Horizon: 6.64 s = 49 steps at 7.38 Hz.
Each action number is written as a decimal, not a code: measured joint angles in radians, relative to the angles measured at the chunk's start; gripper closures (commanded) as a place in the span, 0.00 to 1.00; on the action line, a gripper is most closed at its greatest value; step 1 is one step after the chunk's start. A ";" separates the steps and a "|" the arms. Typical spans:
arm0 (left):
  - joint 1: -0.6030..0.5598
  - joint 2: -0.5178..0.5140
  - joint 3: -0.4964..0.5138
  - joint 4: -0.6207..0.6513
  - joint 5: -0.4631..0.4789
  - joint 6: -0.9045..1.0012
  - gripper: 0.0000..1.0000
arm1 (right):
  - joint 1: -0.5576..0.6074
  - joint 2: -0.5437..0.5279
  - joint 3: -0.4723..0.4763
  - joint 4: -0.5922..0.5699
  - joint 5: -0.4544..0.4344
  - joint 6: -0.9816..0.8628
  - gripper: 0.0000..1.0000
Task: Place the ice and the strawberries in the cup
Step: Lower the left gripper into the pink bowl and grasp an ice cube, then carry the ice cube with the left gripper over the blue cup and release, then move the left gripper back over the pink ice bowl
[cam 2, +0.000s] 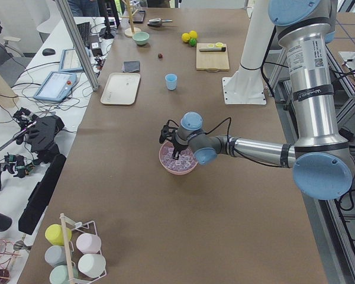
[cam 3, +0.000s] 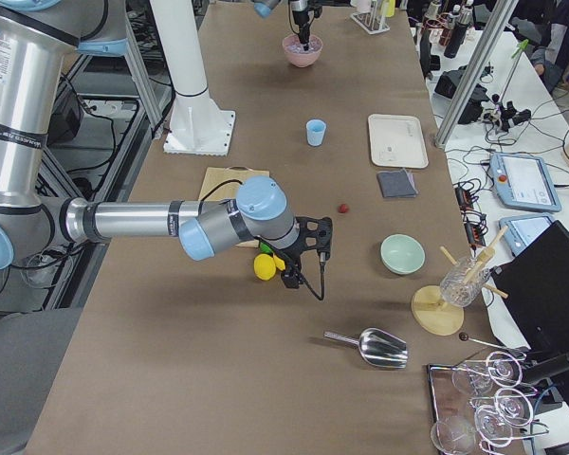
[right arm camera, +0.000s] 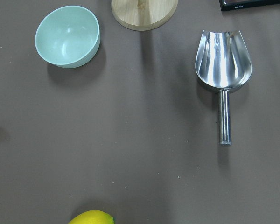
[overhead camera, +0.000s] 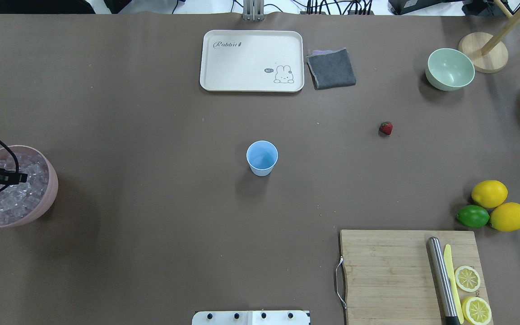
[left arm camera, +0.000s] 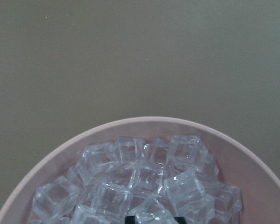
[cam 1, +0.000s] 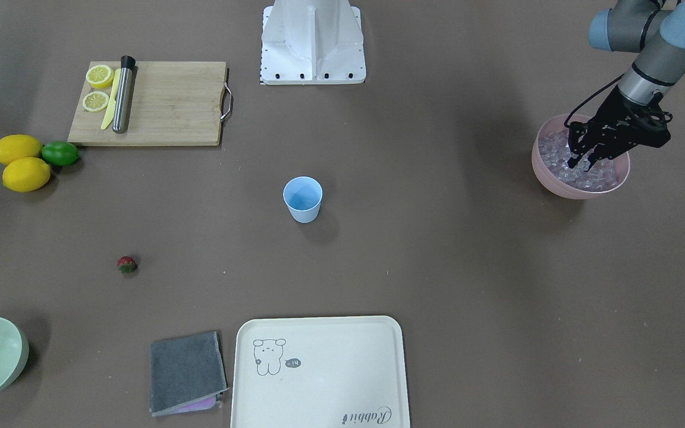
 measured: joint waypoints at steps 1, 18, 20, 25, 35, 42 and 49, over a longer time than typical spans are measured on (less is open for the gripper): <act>-0.001 0.000 -0.007 0.000 -0.002 0.000 1.00 | 0.000 0.000 0.000 0.000 0.000 0.000 0.00; 0.368 -0.937 0.156 0.471 0.370 -0.630 1.00 | -0.003 0.000 -0.003 0.000 0.003 -0.001 0.00; 0.392 -0.989 0.221 0.472 0.422 -0.650 1.00 | -0.007 0.000 -0.008 0.000 0.004 0.000 0.00; 0.422 -0.994 0.226 0.466 0.465 -0.590 0.03 | -0.010 0.003 -0.016 0.000 0.004 0.001 0.00; 0.091 -0.613 -0.327 0.993 0.087 -0.055 0.01 | -0.014 0.012 -0.034 0.000 -0.009 0.000 0.00; -0.180 -0.087 -0.239 0.573 -0.062 0.474 0.01 | -0.015 0.012 -0.035 0.002 -0.020 -0.002 0.00; -0.036 -0.008 -0.038 0.169 -0.051 0.261 0.02 | -0.016 0.012 -0.035 0.007 -0.024 -0.002 0.00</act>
